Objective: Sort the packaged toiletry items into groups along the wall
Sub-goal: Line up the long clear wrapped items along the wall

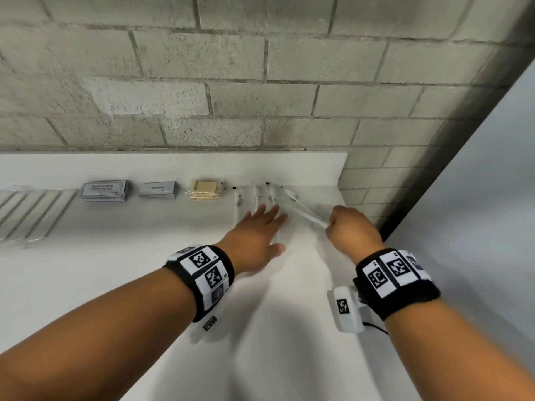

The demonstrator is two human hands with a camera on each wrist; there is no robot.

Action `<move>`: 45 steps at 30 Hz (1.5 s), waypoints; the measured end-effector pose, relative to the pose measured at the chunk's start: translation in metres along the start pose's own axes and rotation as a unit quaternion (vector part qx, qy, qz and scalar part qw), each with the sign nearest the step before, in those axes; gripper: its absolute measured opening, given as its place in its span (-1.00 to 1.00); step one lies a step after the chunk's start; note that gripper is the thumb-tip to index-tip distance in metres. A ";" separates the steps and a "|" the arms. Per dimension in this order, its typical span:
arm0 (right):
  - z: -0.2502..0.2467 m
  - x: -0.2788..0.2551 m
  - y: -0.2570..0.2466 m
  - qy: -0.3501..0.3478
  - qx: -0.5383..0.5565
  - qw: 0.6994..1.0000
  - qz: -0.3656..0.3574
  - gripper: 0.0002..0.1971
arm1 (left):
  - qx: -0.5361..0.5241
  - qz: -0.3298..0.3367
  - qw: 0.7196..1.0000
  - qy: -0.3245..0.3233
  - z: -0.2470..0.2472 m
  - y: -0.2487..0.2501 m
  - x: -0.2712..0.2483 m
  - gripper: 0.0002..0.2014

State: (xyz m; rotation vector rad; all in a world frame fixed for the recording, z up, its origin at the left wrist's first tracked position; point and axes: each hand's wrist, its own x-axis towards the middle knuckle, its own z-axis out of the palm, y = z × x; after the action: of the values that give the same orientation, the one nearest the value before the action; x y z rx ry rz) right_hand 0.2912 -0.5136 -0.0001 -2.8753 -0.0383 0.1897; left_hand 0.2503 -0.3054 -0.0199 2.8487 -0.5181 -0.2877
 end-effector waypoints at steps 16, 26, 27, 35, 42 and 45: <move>-0.039 0.009 -0.042 0.085 0.359 0.929 -0.017 -0.42 | -0.440 -0.132 0.885 0.074 -0.026 0.020 0.016 -0.72; 0.018 0.033 -0.048 -0.175 0.367 0.908 0.102 -0.82 | -0.203 -0.185 0.957 0.090 -0.016 -0.004 0.010 -0.67; 0.019 0.036 -0.048 -0.185 0.333 0.919 0.097 -0.85 | -0.168 -0.178 0.965 0.096 -0.017 -0.008 0.008 -0.66; 0.026 0.044 -0.071 -0.046 0.116 0.992 0.025 -0.80 | -0.084 -0.123 0.988 0.032 -0.002 -0.023 0.005 -0.55; 0.037 0.042 -0.072 -0.059 0.088 0.994 -0.040 -0.56 | -0.058 -0.101 0.993 0.024 0.009 -0.023 0.004 -0.59; 0.044 0.042 -0.076 -0.118 0.044 0.990 -0.056 -0.61 | -0.070 -0.097 0.993 0.012 0.009 -0.023 0.005 -0.57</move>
State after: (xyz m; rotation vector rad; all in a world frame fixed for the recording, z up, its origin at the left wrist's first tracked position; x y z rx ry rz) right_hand 0.3260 -0.4275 -0.0276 -2.7379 -0.2301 0.4953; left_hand 0.2599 -0.2881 -0.0353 2.7636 -0.2071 -0.3103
